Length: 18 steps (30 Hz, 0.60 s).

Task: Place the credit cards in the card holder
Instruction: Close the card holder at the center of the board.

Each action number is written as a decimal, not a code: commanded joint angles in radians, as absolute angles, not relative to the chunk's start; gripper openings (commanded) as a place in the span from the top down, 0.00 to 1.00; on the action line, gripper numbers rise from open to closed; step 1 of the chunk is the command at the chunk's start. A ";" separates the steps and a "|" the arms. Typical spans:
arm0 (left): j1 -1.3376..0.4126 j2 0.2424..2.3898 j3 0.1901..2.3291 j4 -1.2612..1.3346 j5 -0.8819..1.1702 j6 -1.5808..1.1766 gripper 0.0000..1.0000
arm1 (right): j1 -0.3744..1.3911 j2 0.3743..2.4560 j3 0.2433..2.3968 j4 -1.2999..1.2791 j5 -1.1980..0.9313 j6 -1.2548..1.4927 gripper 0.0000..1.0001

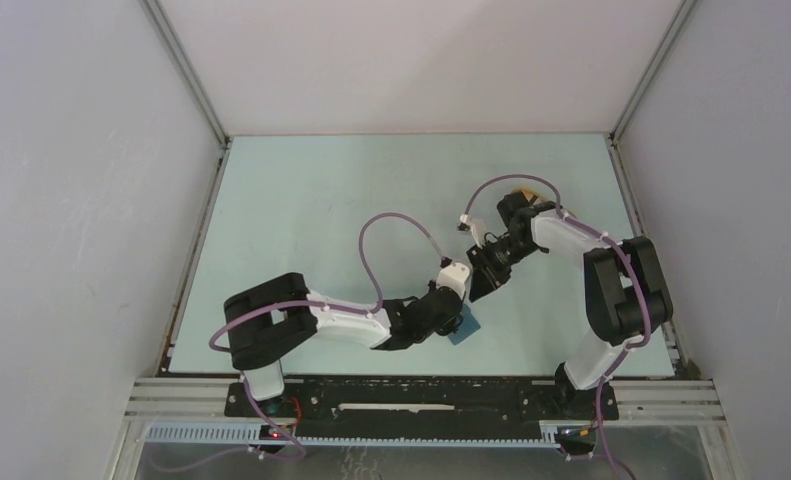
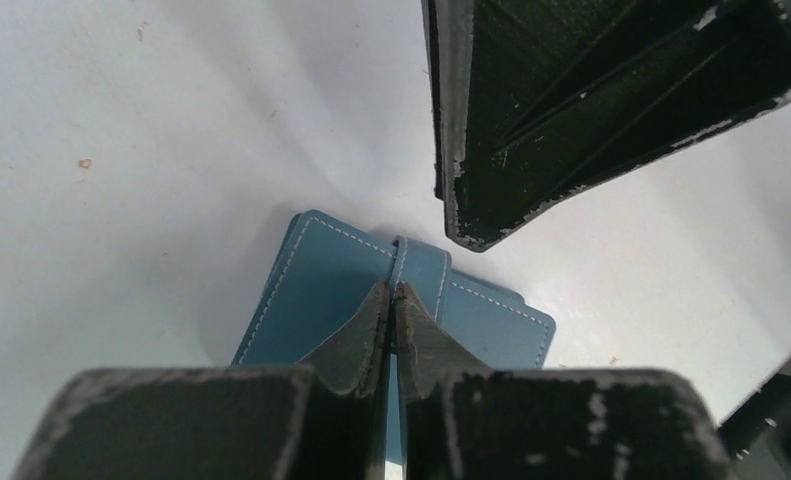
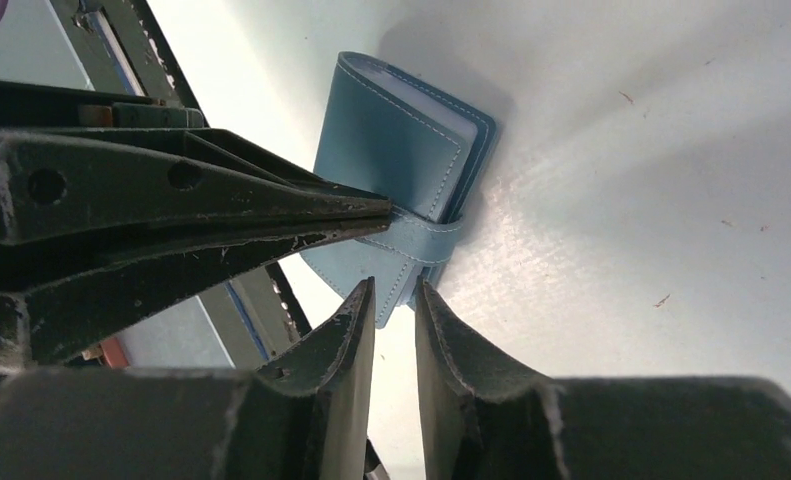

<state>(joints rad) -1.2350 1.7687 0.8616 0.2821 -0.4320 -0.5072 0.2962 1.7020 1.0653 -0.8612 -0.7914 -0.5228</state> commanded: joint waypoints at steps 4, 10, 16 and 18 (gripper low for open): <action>-1.191 1.699 0.796 0.352 -0.280 -0.554 0.91 | 0.305 1.546 1.021 -0.853 -0.816 -0.719 0.70; -1.150 1.701 0.752 0.380 -0.207 -0.569 0.91 | 0.349 1.256 0.809 -0.806 -0.853 -1.211 0.56; -1.129 1.709 0.731 0.409 -0.168 -0.585 0.92 | 0.514 1.158 0.676 -0.613 -0.697 -1.221 0.51; -1.128 1.709 0.727 0.413 -0.165 -0.587 0.92 | 0.557 1.174 0.665 -0.548 -0.625 -1.178 0.52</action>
<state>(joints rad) -1.1351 1.7321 0.7578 0.4126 -0.2062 -0.5701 0.4896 1.1599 0.6861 -0.7235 -0.7559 -1.1484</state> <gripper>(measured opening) 0.079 0.488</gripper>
